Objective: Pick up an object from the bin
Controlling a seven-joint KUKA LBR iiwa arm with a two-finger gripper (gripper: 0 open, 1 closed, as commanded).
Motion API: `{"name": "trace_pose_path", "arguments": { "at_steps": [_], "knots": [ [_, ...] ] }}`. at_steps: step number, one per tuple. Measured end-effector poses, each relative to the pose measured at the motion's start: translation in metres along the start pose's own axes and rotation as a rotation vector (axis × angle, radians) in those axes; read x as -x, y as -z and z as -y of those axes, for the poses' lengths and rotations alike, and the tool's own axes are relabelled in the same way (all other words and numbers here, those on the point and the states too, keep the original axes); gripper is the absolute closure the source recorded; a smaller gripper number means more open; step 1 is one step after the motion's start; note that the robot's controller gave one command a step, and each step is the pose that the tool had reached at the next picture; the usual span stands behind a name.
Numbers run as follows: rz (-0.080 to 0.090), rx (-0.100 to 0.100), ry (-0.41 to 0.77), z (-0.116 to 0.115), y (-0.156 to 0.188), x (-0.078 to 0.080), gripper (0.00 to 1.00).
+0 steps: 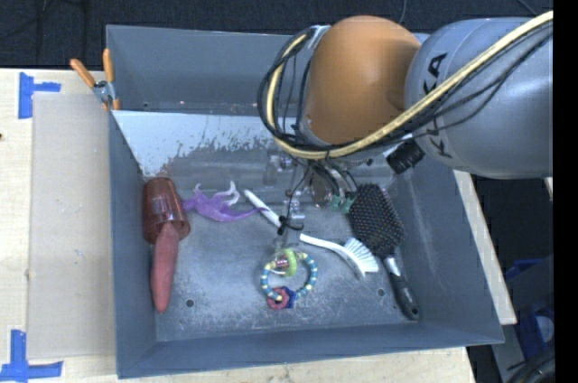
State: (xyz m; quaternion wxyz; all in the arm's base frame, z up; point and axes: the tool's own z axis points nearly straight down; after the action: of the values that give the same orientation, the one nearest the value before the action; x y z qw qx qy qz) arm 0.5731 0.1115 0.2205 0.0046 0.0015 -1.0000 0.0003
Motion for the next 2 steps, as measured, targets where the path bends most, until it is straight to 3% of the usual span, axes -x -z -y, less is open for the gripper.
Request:
{"name": "trace_pose_path", "arguments": {
  "at_steps": [1,2],
  "knots": [
    [0.008,0.001,-0.002,0.001,0.005,0.001,0.0],
    [0.005,0.001,0.039,0.019,-0.035,-0.028,0.0]
  ]
}}
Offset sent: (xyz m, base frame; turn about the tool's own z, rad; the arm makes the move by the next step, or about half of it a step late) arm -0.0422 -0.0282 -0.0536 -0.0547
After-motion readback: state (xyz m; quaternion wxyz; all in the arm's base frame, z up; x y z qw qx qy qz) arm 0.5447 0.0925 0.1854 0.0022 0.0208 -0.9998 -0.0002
